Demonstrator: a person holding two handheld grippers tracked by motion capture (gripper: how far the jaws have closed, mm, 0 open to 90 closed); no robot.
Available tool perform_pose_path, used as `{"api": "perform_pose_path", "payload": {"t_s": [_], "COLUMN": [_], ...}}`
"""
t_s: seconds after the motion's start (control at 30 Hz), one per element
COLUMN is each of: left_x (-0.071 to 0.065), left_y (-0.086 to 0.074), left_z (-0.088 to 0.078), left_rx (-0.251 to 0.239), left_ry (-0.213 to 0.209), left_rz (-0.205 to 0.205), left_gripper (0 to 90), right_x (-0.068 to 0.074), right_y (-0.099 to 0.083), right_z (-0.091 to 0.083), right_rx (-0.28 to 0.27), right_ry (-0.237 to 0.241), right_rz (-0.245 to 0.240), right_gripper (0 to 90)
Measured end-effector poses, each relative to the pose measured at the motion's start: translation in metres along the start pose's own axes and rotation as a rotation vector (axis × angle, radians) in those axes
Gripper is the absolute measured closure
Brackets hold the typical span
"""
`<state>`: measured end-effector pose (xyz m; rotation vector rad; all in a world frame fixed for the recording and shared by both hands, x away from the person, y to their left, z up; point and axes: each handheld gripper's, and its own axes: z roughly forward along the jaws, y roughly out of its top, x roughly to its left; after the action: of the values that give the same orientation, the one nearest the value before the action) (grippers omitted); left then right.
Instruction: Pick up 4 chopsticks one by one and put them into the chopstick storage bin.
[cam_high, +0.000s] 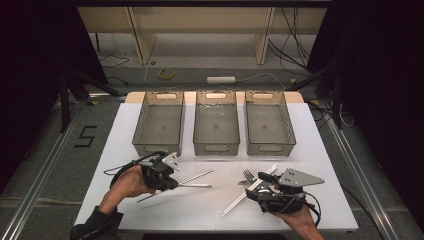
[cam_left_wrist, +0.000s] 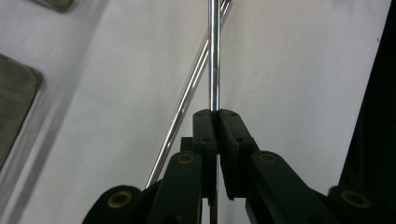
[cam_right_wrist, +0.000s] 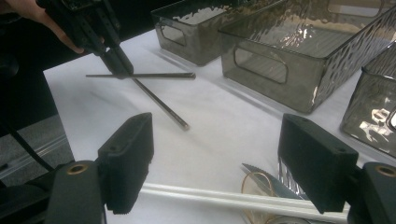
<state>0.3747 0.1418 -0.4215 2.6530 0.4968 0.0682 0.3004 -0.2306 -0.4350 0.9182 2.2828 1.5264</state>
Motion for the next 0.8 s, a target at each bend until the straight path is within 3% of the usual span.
{"api": "perform_pose_path", "payload": {"t_s": [0.57, 0.73, 0.8], "left_x": [0.032, 0.044, 0.047], "left_y": [0.014, 0.017, 0.019], "left_z": [-0.041, -0.052, -0.056], "left_rx": [-0.143, -0.156, -0.152], "left_ry": [0.110, 0.150, 0.190], "left_rz": [-0.106, -0.124, -0.131], "left_gripper": [85.1, 85.1, 85.1], "right_x": [-0.001, -0.001, -0.001], "right_y": [0.000, 0.000, 0.000], "right_z": [0.000, -0.001, -0.001], "right_rx": [-0.003, -0.009, -0.009], "right_ry": [-0.003, -0.006, -0.006], "right_rz": [0.008, 0.008, 0.009], "right_gripper": [27.5, 27.4, 27.3]}}
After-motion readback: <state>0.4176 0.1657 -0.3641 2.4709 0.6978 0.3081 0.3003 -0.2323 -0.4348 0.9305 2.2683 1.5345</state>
